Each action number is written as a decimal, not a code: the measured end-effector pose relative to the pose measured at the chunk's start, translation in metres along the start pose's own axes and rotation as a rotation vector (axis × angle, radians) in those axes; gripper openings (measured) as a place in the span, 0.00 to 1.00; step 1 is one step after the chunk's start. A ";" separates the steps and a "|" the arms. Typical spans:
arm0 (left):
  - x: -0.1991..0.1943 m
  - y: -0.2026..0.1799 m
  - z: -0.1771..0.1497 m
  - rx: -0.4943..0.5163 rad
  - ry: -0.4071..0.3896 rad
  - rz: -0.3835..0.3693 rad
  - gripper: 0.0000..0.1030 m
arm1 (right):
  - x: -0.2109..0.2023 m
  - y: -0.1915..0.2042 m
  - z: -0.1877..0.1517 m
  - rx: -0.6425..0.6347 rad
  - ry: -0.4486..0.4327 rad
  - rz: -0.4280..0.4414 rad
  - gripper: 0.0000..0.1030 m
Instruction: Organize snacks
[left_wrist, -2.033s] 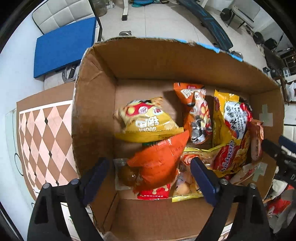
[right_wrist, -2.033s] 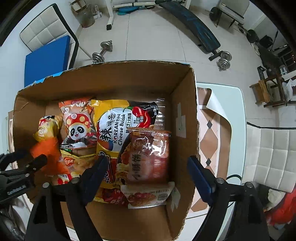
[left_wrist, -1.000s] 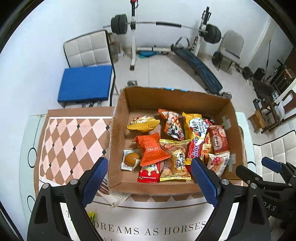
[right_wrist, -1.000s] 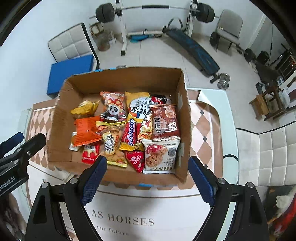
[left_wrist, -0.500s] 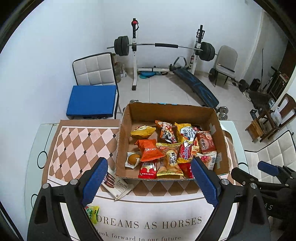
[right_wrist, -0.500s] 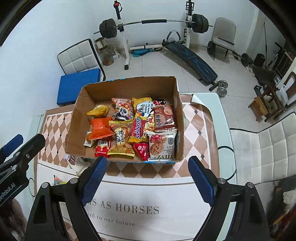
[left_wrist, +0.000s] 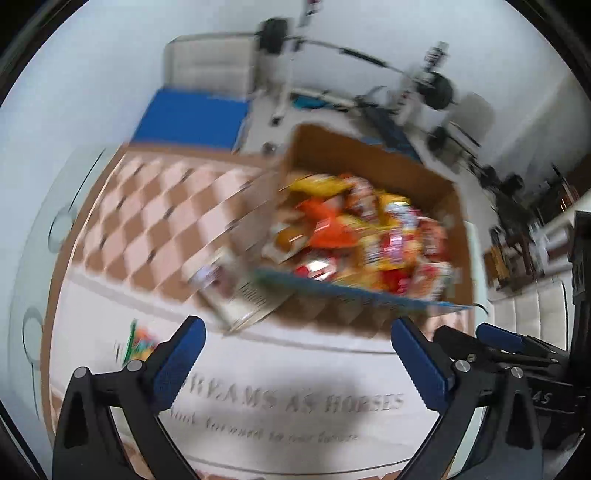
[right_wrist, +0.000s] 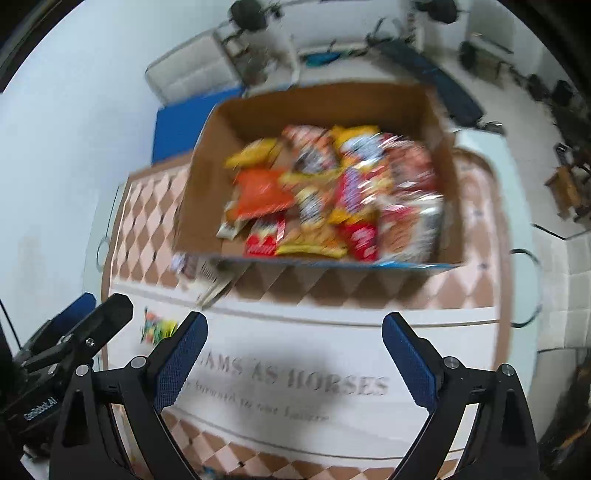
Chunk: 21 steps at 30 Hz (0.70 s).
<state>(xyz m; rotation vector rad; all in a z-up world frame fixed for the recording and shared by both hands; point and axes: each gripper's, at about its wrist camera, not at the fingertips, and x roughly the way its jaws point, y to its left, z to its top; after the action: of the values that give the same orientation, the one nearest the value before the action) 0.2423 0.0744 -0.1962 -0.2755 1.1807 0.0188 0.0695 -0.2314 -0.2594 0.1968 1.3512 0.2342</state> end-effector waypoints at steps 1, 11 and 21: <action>0.005 0.018 -0.006 -0.048 0.015 0.020 1.00 | 0.010 0.012 0.000 -0.027 0.021 0.005 0.95; 0.053 0.171 -0.071 -0.549 0.153 0.064 1.00 | 0.105 0.175 0.010 -0.440 0.220 -0.046 0.95; 0.098 0.221 -0.090 -0.825 0.226 -0.073 1.00 | 0.198 0.294 0.052 -0.749 0.472 -0.224 0.95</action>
<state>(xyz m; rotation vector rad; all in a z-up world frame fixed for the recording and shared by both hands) 0.1635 0.2551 -0.3626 -1.0676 1.3404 0.4263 0.1443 0.1061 -0.3537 -0.6712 1.6398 0.6034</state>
